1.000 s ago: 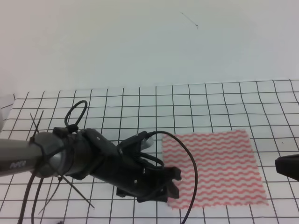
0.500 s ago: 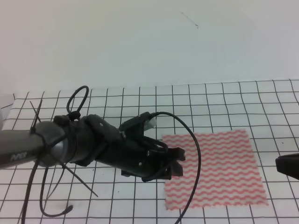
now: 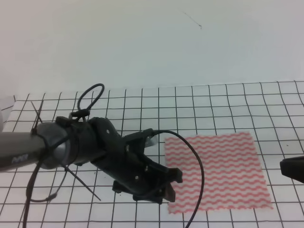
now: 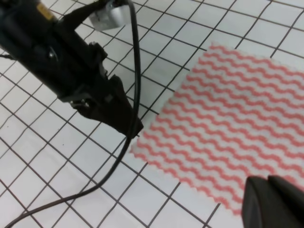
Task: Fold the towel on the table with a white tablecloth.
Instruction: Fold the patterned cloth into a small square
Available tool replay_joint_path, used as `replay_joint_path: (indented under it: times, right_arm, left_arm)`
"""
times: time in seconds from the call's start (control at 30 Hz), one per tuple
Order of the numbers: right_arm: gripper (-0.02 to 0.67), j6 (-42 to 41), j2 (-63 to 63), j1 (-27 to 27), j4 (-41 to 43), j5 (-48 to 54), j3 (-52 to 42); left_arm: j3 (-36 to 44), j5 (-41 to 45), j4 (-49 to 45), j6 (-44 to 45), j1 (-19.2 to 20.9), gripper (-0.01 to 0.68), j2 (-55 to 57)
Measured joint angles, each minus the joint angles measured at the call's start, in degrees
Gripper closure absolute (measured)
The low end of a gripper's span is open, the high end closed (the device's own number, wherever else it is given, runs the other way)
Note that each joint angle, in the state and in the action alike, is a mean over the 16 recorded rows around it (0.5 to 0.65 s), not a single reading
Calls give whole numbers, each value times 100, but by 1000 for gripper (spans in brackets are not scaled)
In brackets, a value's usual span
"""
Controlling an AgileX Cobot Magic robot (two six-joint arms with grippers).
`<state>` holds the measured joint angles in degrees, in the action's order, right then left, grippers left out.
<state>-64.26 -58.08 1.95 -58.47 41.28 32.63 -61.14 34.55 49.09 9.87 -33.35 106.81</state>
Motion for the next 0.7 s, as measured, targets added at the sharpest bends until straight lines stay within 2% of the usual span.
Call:
replay_joint_path:
  times: [0.2,0.7]
  right_arm:
    - [650,-8,0,0,0,11,0]
    - [650,-13,0,0,0,38,0]
  left_arm:
    - [-9,-64,-312,-293,-102,443,111]
    - [-212,78,52,-110,-135,443,375]
